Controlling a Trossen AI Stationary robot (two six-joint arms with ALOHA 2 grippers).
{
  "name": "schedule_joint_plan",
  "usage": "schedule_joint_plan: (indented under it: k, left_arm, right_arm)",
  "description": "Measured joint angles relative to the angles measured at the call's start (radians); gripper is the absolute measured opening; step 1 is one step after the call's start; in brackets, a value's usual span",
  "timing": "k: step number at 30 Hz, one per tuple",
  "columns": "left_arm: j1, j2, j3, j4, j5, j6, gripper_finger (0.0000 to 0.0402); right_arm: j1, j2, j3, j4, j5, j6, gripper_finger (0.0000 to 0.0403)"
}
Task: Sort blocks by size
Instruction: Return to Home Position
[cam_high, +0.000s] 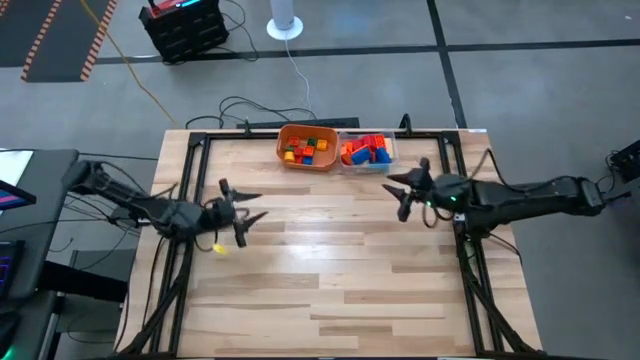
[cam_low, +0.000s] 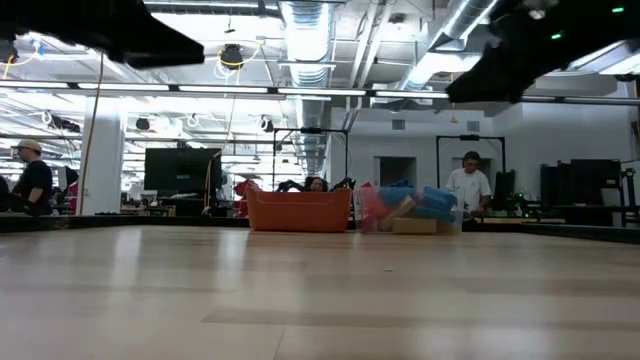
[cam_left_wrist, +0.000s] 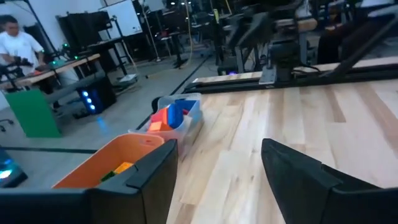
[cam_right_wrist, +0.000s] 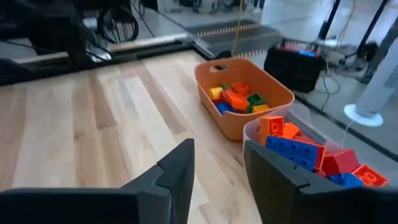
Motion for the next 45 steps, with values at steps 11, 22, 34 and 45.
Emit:
schedule_joint_plan:
  k: [11, 22, 34, 45]
  left_arm:
    - [0.34, -0.204, -0.182, 0.064, 0.369, -0.088, 0.0185]
    - [0.365, -0.353, -0.268, -0.041, 0.377, -0.161, 0.0156]
    - [0.356, -0.543, -0.339, -0.133, 0.37, -0.155, 0.0105]
    - [0.348, -0.682, -0.342, -0.24, 0.666, -0.081, 0.0063]
  right_arm:
    - [0.189, -0.334, -0.196, 0.009, 0.164, 0.026, 0.0127]
    - [0.245, -0.534, -0.38, 0.021, 0.164, 0.07, 0.0118]
    - [0.329, -0.588, -0.421, 0.032, 0.159, 0.046, 0.0118]
    - [0.364, -0.589, -0.421, 0.028, 0.157, 0.229, 0.0118]
